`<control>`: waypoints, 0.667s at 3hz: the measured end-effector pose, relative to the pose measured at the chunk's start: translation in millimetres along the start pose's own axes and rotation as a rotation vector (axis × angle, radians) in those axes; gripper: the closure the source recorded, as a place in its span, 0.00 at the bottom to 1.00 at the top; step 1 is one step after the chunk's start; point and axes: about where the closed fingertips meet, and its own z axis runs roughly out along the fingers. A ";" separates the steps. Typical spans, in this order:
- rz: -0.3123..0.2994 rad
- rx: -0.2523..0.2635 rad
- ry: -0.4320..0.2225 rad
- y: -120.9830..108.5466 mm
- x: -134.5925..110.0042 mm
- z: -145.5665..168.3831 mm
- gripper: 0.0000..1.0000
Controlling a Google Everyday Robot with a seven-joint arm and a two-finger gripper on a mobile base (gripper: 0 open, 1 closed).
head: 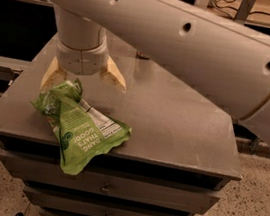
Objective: Pick green rice chip bag
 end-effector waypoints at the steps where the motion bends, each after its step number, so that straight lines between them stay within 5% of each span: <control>1: -0.173 0.057 0.020 -19.8 -14.4 0.0 0.00; 2: -0.272 0.083 0.037 -26.1 -24.6 1.7 0.00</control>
Offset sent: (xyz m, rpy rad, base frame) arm -0.0429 0.0226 -0.0080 0.0645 -0.0544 0.3950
